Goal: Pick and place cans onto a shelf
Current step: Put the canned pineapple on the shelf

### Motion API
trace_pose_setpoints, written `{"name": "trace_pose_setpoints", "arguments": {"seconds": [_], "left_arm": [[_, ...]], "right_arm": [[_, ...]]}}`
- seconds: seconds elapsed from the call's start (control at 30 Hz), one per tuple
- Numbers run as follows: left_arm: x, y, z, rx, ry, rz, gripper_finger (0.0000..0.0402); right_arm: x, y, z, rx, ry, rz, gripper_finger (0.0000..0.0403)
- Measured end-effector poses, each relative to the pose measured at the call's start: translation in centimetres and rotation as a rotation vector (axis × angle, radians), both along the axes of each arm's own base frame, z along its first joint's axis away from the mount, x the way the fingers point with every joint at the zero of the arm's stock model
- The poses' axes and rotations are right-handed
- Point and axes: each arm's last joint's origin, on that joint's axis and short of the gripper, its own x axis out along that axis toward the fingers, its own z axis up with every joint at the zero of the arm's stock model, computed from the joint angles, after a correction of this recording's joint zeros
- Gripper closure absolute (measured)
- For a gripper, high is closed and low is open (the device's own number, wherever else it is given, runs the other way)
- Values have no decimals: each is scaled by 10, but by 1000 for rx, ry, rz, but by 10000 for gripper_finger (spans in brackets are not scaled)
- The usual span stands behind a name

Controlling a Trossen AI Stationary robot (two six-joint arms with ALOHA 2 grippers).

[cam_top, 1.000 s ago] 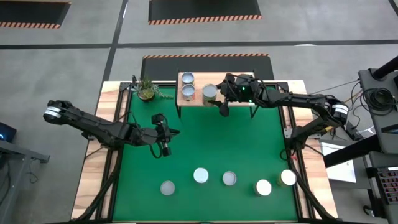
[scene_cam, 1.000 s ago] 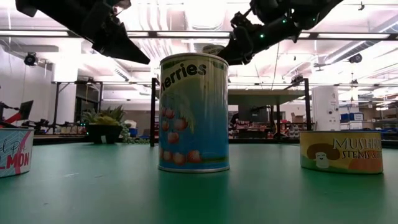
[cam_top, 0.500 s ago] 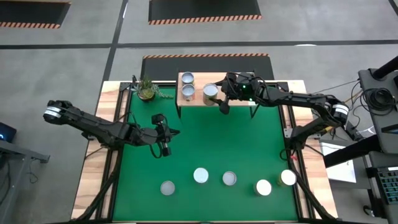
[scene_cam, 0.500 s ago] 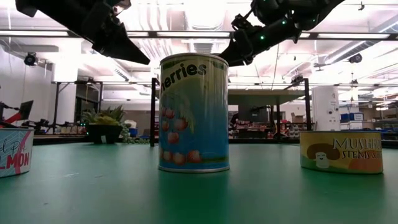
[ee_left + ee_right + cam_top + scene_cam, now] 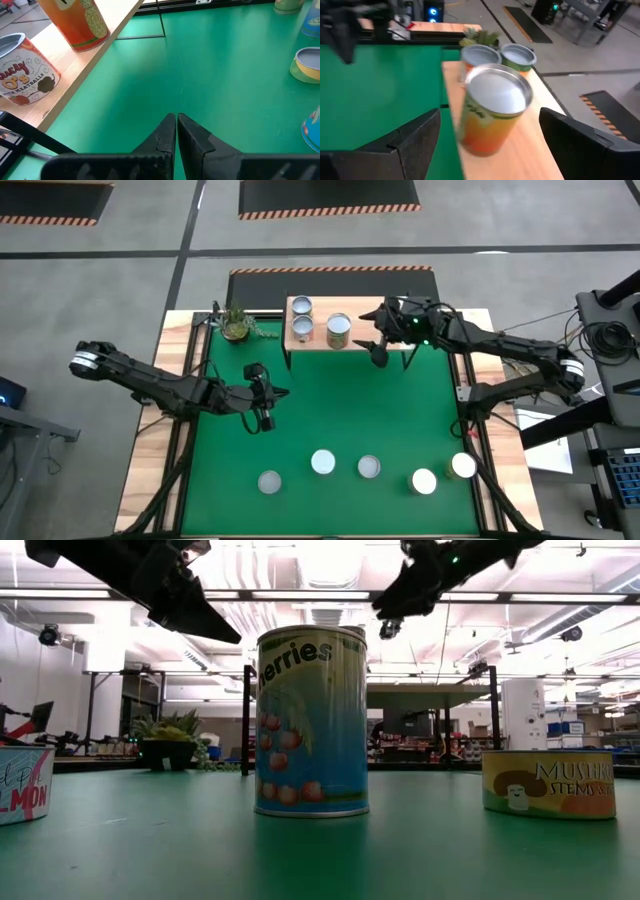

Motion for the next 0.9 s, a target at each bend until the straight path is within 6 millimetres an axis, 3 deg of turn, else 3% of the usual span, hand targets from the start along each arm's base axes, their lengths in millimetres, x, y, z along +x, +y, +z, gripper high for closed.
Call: {"name": "trace_pose_setpoints", "arguments": {"seconds": [0.13, 0.4, 0.9], "left_arm": [[0, 0, 0, 3, -4, -1, 402], [1, 0, 2, 13, -20, -7, 402], [1, 0, 2, 18, -19, -8, 402]], "right_arm": [[1, 17, -4, 18, 7, 54, 79], [31, 40, -31, -74, 136, 35, 97], [70, 15, -53, -122, 235, -32, 357]]}}
